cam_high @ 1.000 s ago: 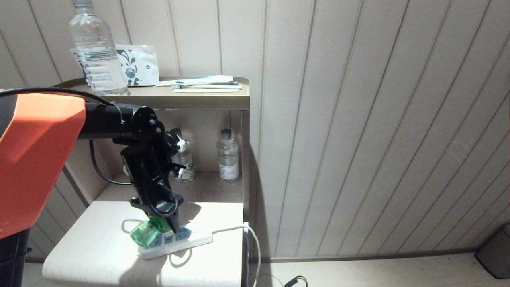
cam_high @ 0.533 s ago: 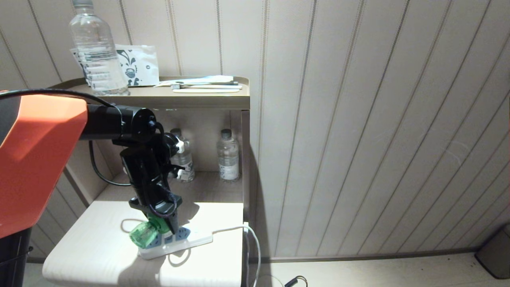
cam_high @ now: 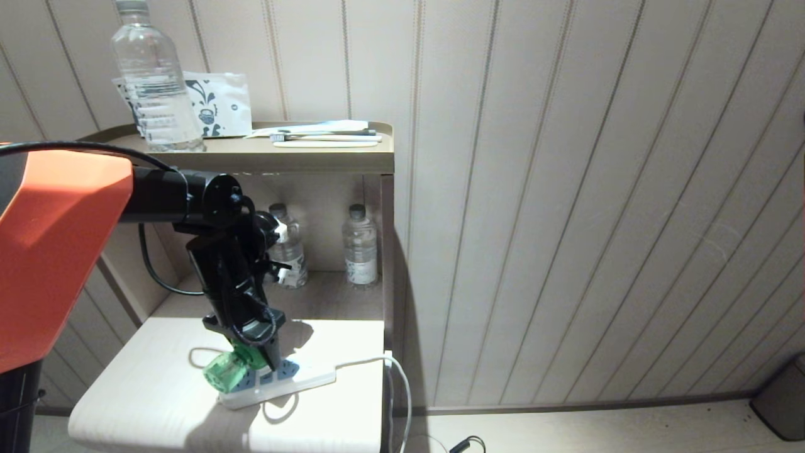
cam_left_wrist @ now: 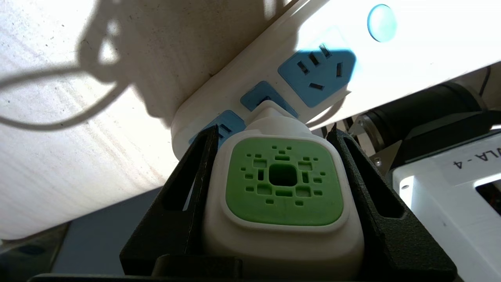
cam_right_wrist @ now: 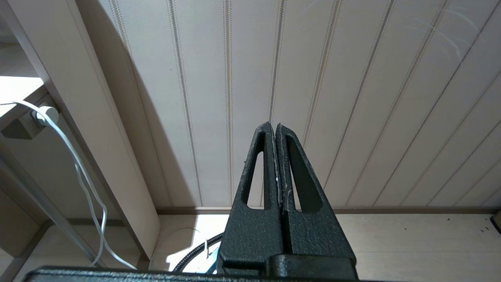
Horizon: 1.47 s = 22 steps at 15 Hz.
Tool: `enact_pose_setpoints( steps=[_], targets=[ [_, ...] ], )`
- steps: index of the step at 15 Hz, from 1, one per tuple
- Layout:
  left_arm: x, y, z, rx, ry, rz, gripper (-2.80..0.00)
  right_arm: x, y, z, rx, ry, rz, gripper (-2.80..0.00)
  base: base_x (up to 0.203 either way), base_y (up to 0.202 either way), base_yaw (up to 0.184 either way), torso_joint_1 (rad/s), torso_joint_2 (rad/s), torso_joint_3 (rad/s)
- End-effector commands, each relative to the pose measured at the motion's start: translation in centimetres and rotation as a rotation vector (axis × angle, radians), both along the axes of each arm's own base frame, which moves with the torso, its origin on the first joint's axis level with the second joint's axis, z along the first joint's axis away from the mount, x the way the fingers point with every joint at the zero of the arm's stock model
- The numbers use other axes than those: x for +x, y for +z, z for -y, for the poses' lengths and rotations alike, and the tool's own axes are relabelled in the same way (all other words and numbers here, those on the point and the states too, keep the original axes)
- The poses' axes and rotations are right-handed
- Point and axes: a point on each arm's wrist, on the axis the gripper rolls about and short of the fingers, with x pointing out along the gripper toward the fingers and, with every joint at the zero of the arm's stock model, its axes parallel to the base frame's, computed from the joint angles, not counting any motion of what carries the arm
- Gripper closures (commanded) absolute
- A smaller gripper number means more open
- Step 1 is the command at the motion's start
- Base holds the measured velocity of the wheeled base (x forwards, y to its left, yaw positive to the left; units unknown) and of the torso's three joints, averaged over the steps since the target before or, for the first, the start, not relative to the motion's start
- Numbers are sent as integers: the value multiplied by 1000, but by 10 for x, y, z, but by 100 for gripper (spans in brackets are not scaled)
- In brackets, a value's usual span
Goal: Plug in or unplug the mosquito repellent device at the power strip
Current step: Insert the plug into the socket
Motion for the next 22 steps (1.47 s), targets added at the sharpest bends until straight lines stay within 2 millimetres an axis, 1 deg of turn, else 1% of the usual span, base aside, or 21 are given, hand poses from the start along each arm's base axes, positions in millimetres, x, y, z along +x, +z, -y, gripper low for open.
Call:
enact_pose_setpoints(
  steps=[1, 7, 11, 17, 22],
  targets=[
    [0, -3, -2, 4, -18, -10, 0, 0, 0, 0, 0, 0, 0, 0, 0, 0, 0, 0, 0, 0],
    [2, -4, -7, 23, -126, 8, 0, 0, 0, 0, 0, 1, 0, 0, 0, 0, 0, 0, 0, 0],
    [1, -8, -7, 34, -131, -6, 0, 0, 0, 0, 0, 0, 0, 0, 0, 0, 0, 0, 0, 0],
    [2, -16, 7, 122, -178, 21, 0, 0, 0, 0, 0, -1, 0, 0, 0, 0, 0, 0, 0, 0],
    [-4, -22, 7, 131, -179, -11, 0, 0, 0, 0, 0, 1, 0, 0, 0, 0, 0, 0, 0, 0]
  ],
)
